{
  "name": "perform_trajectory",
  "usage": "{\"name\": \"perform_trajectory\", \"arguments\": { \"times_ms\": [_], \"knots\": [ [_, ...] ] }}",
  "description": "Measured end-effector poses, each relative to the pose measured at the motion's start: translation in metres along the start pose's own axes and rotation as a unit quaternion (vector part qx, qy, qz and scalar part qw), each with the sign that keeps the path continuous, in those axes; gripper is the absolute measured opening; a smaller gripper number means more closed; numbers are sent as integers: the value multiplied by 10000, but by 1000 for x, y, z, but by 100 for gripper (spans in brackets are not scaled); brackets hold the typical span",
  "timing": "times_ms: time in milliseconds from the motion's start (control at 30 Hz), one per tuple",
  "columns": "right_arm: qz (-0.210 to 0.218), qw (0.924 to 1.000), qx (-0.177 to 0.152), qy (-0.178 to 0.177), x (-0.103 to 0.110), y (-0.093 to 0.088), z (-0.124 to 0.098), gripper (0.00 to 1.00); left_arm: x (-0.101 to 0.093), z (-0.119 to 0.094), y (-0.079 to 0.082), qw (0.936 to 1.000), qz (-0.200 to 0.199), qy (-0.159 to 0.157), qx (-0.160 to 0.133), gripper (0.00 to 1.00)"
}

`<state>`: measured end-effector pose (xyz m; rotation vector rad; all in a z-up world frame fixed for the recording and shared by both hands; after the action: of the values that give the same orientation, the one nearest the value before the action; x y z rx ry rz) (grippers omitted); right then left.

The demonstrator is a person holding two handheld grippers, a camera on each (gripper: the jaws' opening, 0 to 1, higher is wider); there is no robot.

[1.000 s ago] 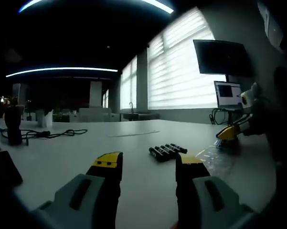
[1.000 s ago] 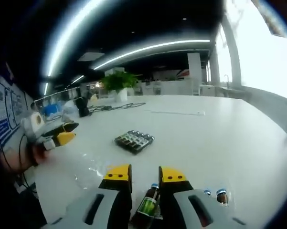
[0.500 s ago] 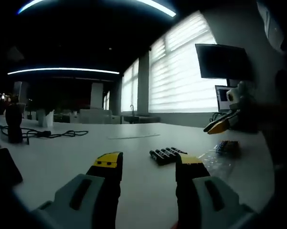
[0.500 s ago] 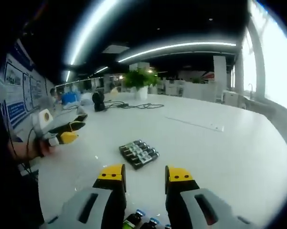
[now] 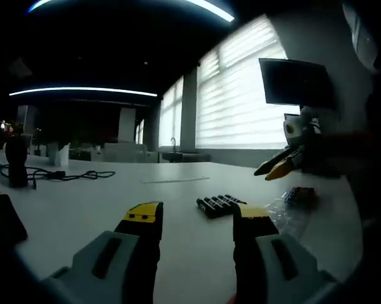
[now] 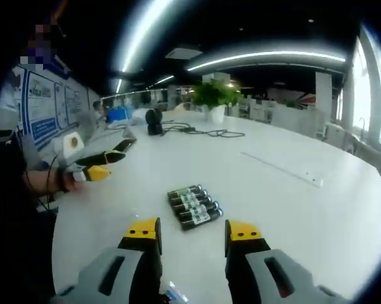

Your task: Grip medicine bottles put into box

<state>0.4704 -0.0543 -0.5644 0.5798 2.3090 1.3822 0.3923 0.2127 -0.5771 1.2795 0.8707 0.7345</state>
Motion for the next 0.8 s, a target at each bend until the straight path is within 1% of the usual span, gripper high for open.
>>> {"name": "perform_trajectory", "arguments": {
  "times_ms": [100,167,333,400,567,633,700,767,800],
  "knots": [
    [-89,9999,81,78,-2,0,5,36,-1,0,-1,10000,28,-9,19,37],
    [-140,9997,118,172,-2,0,7,38,-1,0,-1,10000,40,-14,32,37],
    [-397,9984,197,350,-7,5,16,41,-1,1,-2,10000,41,-16,55,37],
    [-519,9973,249,455,-9,6,19,43,-1,1,-2,10000,45,-17,57,37],
    [-599,9952,348,698,-14,7,25,44,-1,1,-2,10000,32,-25,60,37],
    [-692,9934,421,813,-14,5,28,45,-1,1,-2,10000,27,-36,65,37],
    [-700,9928,402,886,-14,6,32,48,-1,1,-2,10000,17,-47,70,37],
    [-798,9912,443,963,-13,6,37,48,-1,1,-2,10000,5,-51,67,37],
    [-952,9895,520,952,-15,5,39,48,-1,1,-2,10000,-1,-50,64,37]
  ]
}}
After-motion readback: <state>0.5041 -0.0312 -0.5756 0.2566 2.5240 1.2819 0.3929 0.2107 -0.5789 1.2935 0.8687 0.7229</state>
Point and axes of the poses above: the point that each gripper's makers call its tool centre point, and the gripper's own axes: z roughly forward along the fingers, x roughly to its left, y roughly out of its top, the point moved 5 cm from there along -z, roughly backward along the fingers, and after that the axes turned 7 degrees about -z, right-handed, at the moved point
